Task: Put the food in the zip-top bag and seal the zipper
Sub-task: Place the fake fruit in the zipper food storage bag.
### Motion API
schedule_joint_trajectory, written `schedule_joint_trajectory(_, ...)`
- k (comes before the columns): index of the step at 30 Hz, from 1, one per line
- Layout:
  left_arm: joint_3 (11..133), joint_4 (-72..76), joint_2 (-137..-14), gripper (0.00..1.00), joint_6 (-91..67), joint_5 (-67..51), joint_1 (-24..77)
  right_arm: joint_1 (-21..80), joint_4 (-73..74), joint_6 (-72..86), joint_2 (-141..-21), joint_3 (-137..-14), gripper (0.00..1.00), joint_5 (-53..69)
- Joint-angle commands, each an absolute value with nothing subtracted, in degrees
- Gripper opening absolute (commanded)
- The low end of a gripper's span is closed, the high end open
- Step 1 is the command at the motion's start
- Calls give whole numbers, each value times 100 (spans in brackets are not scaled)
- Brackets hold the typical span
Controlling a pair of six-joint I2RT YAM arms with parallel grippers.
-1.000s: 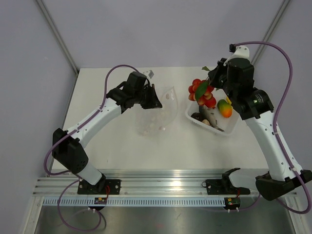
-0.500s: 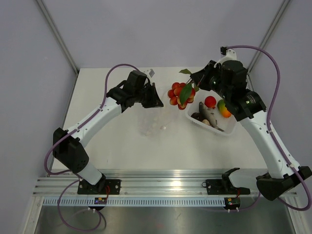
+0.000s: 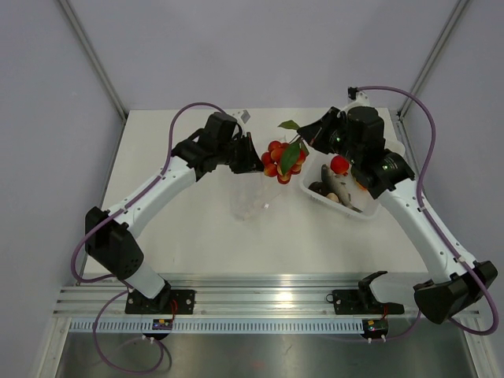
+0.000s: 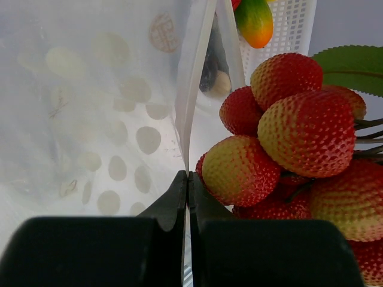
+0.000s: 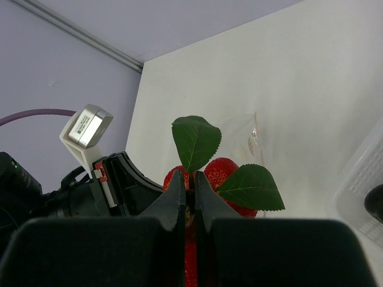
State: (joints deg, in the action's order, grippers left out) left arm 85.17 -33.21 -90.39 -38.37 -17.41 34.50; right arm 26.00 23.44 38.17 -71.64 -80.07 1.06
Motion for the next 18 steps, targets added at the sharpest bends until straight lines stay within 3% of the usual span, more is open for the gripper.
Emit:
schedule_joint_trajectory(1, 8815, -3076, -8965, 0, -3929, -1960, 3480, 2654, 1697, 4104, -7093, -7954, 0, 150)
schedule_joint_trajectory(18, 8947, -2689, -9053, 0, -4271, -2505, 3472, 2830, 1714, 3964, -7409, -6785, 0, -386)
